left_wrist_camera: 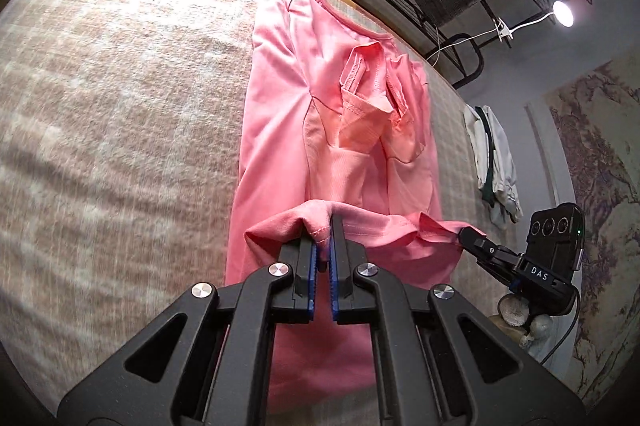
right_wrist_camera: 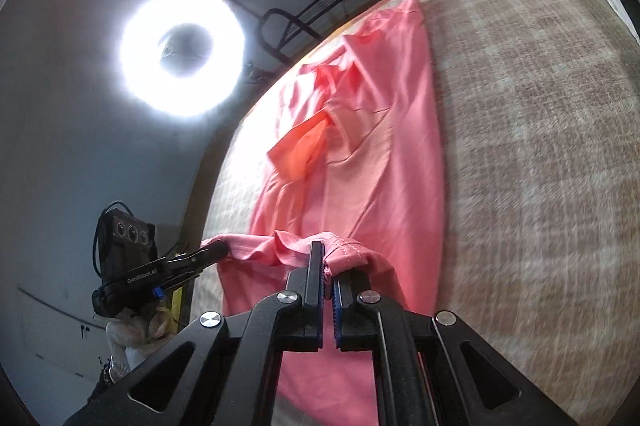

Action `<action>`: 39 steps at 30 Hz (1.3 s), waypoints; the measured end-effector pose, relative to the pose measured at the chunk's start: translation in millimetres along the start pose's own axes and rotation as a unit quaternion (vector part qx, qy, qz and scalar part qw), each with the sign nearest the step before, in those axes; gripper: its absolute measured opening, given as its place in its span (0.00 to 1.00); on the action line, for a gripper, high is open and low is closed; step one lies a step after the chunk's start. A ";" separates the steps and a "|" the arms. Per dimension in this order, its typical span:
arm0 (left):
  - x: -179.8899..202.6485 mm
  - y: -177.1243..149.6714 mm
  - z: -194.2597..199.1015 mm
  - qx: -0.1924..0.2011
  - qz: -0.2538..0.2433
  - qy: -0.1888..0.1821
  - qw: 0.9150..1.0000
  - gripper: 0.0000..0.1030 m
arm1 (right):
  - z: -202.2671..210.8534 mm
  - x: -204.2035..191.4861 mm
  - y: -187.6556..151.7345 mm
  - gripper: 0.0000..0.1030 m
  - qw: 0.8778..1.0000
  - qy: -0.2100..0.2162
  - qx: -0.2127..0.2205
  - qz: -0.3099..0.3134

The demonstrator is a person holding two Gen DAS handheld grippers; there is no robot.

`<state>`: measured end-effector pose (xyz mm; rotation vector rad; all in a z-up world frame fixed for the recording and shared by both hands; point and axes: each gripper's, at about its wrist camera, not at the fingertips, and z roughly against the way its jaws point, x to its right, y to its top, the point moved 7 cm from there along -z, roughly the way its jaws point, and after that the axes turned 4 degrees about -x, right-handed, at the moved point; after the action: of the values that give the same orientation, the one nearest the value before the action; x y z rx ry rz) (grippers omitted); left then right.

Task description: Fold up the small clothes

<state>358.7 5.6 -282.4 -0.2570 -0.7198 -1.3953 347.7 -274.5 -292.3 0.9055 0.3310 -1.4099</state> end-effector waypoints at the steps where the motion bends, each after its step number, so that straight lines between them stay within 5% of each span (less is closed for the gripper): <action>1: 0.8 2.3 -3.4 0.000 -0.004 -0.006 1.000 0.02 | -0.1 4.9 2.7 0.01 1.000 -0.005 0.003 -0.006; 6: -3.2 7.8 -13.3 -0.006 -0.001 0.010 1.000 0.05 | -0.8 15.9 12.8 0.05 1.000 -0.021 0.008 -0.009; 8: -6.0 9.1 -12.0 -0.006 0.000 0.019 1.000 0.22 | 1.7 17.1 15.1 0.10 0.999 -0.032 0.009 -0.005; 10: -6.8 11.5 -1.6 0.016 -0.006 0.027 0.999 0.31 | 5.1 17.0 19.6 0.27 0.999 -0.041 0.016 -0.003; 15: -1.9 4.8 19.5 0.031 -0.044 0.030 0.998 0.31 | 19.0 0.0 16.4 0.23 0.997 -0.046 0.013 0.055; 24: 4.2 -20.4 -10.0 -0.015 -0.097 0.043 0.994 0.31 | -12.4 -10.6 -0.7 0.22 0.992 -0.058 -0.041 0.103; 31: -2.4 21.5 -24.7 0.029 -0.091 0.092 0.991 0.31 | -36.5 0.6 19.6 0.22 0.989 -0.104 -0.037 0.101; 39: -17.6 63.1 -17.0 0.076 -0.077 0.108 0.988 0.31 | -14.8 23.7 73.8 0.26 0.984 -0.156 0.032 0.078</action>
<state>423.9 22.0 -290.6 0.0720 -0.6719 -1.4788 425.5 -287.6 -292.8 0.7298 -0.0213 -1.3973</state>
